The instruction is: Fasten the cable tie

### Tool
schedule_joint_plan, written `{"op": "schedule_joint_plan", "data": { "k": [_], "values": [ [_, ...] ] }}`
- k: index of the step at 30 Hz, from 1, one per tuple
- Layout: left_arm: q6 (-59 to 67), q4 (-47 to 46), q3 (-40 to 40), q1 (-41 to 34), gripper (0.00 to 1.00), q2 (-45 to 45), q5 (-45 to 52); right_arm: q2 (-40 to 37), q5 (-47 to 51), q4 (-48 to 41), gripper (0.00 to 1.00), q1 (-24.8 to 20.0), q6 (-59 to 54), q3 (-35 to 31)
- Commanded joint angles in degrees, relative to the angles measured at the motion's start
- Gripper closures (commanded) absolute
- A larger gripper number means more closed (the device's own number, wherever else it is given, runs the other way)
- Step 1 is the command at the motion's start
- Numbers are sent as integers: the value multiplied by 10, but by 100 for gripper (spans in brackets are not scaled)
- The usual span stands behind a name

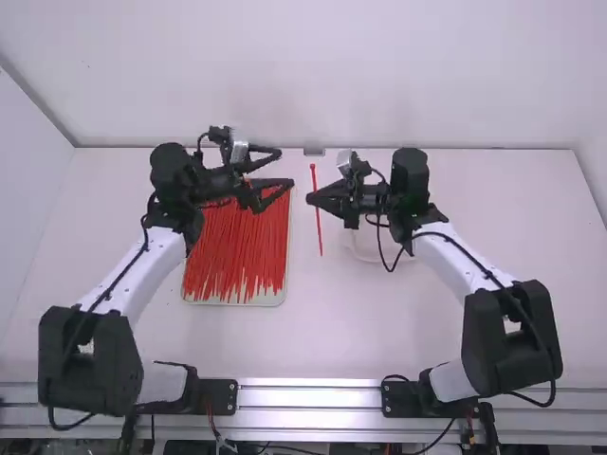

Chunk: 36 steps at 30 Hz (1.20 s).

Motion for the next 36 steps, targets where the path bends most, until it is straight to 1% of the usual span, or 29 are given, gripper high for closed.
{"op": "schedule_joint_plan", "data": {
  "k": [1, 5, 11, 13, 14, 15, 17, 19, 20, 28, 29, 35, 36],
  "values": [
    [10, 11, 38, -3, 14, 29, 108, 3, -18, 6, 100, 0, -23, 21],
    [8, 24, 67, -3, 23, 60, 147, 3, -43, 37, 100, 0, -27, 21],
    [7, 41, 73, -19, 29, 61, 142, 3, -47, 81, 100, 5, -24, 21],
    [1, 57, 73, -23, 31, 61, 141, 3, -47, 92, 100, 9, -20, 21],
    [-18, 77, 73, -25, 34, 61, 140, 3, -48, 92, 100, 12, -21, 21],
    [-24, 83, 73, -25, 34, 61, 140, 3, -48, 92, 100, 13, -21, 21],
    [-58, 117, 73, -25, 39, 61, 140, 3, -47, 92, 100, 17, -23, 21],
    [-69, 131, 73, -25, 42, 61, 140, 3, -47, 92, 100, 21, -23, 21],
    [-69, 137, 73, -25, 45, 61, 140, 3, -47, 92, 100, 24, -23, 21],
    [-78, 135, 73, -41, 59, 61, 127, 3, -45, 92, 100, 24, -20, 21],
    [-84, 132, 73, -41, 63, 62, 116, 3, -45, 91, 100, 25, -17, 21],
    [-82, 126, 73, -46, 67, 62, 111, 3, -45, 92, 100, 29, -6, 21],
    [-82, 125, 73, -48, 71, 62, 110, 3, -45, 92, 100, 29, -6, 21]
  ]
}}
